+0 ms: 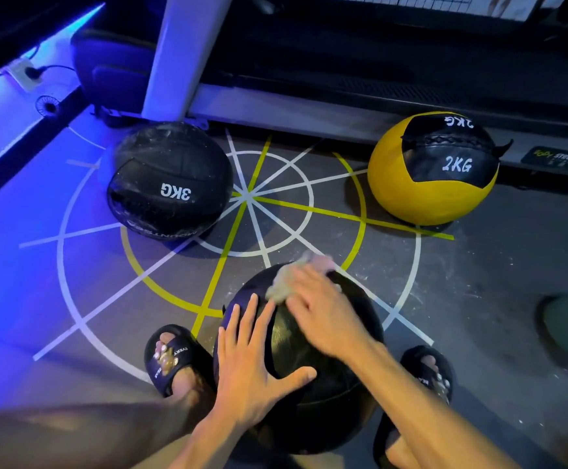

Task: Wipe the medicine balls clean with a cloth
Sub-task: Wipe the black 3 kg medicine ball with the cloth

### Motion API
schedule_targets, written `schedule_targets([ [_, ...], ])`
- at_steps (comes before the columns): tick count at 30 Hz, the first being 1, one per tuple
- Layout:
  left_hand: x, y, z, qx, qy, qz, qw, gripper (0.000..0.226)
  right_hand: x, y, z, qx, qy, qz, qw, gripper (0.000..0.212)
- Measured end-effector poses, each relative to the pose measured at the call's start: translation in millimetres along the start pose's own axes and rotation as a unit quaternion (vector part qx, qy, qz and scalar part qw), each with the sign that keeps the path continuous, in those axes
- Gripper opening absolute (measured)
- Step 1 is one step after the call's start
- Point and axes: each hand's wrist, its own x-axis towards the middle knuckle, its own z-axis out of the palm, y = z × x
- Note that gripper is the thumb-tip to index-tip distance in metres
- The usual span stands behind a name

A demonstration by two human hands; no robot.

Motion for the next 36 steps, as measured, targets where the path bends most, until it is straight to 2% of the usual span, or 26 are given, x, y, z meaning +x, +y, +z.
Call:
schedule_targets([
  [2, -3.8, -2.2, -0.5, -0.002, 0.0, 0.003, 1.0, 0.115, -7.2, 5.5, 0.6, -0.013, -0.029, -0.04, 0.999, 0.046],
  [3, -6.4, -0.9, -0.9, -0.007, 0.0, 0.005, 1.0, 0.115, -7.2, 20.9, -2.9, 0.001, -0.012, -0.017, 1.0, 0.046],
  [6, -10.4, 4.5, -1.6, -0.016, 0.008, 0.014, 1.0, 0.116, 0.5, 66.9, -22.7, 0.045, 0.01, 0.195, 0.98, 0.024],
  [8, -12.9, 5.0, -1.2, -0.014, 0.007, 0.015, 1.0, 0.115, 2.1, 93.4, -30.4, 0.096, 0.023, 0.305, 0.947, 0.034],
  [9, -13.8, 4.6, -1.6, -0.016, 0.007, 0.014, 1.0, 0.116, 2.8, 105.8, -34.3, 0.142, 0.058, 0.345, 0.926, 0.036],
  [11, -15.8, 5.0, -1.6, -0.016, 0.008, 0.018, 1.0, 0.116, 4.9, 114.9, -44.7, 0.27, 0.175, 0.395, 0.86, 0.03],
  [12, -16.5, 4.8, -1.2, -0.013, 0.009, 0.022, 1.0, 0.116, 5.2, 110.5, -51.1, 0.314, 0.229, 0.393, 0.834, 0.027],
  [13, -17.3, 5.1, -0.5, -0.011, 0.009, 0.024, 1.0, 0.116, 3.8, 99.0, -55.9, 0.344, 0.252, 0.372, 0.825, 0.024],
  [14, -18.3, 5.3, 0.8, -0.006, 0.01, 0.027, 1.0, 0.116, 0.5, 79.1, -58.0, 0.357, 0.249, 0.329, 0.838, 0.018],
  [15, -19.0, 5.5, 2.8, -0.002, 0.013, 0.03, 0.999, 0.116, -4.4, 57.4, -54.1, 0.355, 0.218, 0.266, 0.869, 0.013],
  [16, -19.6, 5.5, 5.6, 0.001, 0.019, 0.034, 0.999, 0.117, -12.6, 37.6, -48.3, 0.313, 0.174, 0.175, 0.917, 0.019],
  [17, -20.5, 5.9, 8.9, 0.003, 0.027, 0.037, 0.999, 0.118, -23.1, 21.6, -37.0, 0.237, 0.112, 0.078, 0.962, 0.026],
  [18, -21.8, 6.1, 11.9, 0.004, 0.031, 0.039, 0.999, 0.118, -32.8, 9.3, -24.7, 0.132, 0.048, -0.019, 0.99, 0.032],
  [19, -22.8, 5.8, 14.3, 0.006, 0.032, 0.041, 0.999, 0.119, -38.1, 8.6, -13.6, 0.035, -0.004, -0.087, 0.996, 0.036],
  [20, -23.6, 5.5, 15.9, 0.007, 0.033, 0.041, 0.999, 0.119, -37.4, 15.3, -7.5, -0.01, -0.032, -0.121, 0.992, 0.04],
  [22, -23.7, 7.0, 16.9, 0.015, 0.031, 0.043, 0.998, 0.119, -21.1, 33.5, -6.2, 0.041, -0.002, -0.09, 0.995, 0.038],
  [23, -23.8, 10.1, 17.6, 0.02, 0.029, 0.044, 0.998, 0.118, -10.8, 45.1, -7.1, 0.074, 0.02, -0.02, 0.997, 0.034],
  [25, -22.5, 16.4, 20.4, 0.03, 0.03, 0.045, 0.998, 0.118, 15.1, 53.9, -13.9, 0.07, 0.033, 0.142, 0.987, 0.031],
  [26, -22.5, 19.2, 22.8, 0.035, 0.028, 0.042, 0.998, 0.118, 22.1, 48.6, -15.0, 0.057, 0.011, 0.149, 0.987, 0.032],
  [27, -21.9, 20.6, 24.5, 0.037, 0.022, 0.041, 0.998, 0.119, 25.6, 40.0, -11.3, 0.06, -0.014, 0.103, 0.993, 0.033],
  [29, -20.6, 18.2, 26.7, 0.031, 0.021, 0.041, 0.998, 0.119, 19.8, 11.7, -1.1, 0.035, -0.088, -0.041, 0.995, 0.032],
  [31, -20.5, 15.2, 26.7, 0.051, 0.021, 0.041, 0.998, 0.118, 20.7, 10.5, -3.0, 0.017, -0.127, -0.063, 0.99, 0.034],
  [32, -21.6, 16.3, 24.6, 0.053, 0.015, 0.042, 0.998, 0.118, 24.0, 25.1, -6.2, 0.009, -0.107, -0.012, 0.994, 0.033],
  [34, -22.0, 18.7, 19.2, 0.052, 0.014, 0.042, 0.998, 0.118, 32.9, 62.4, -18.5, -0.001, -0.07, 0.163, 0.984, 0.029],
  [36, -25.6, 17.4, 16.1, 0.054, 0.004, 0.038, 0.998, 0.117, 25.0, 85.4, -29.7, 0.035, -0.027, 0.29, 0.956, 0.043],
])
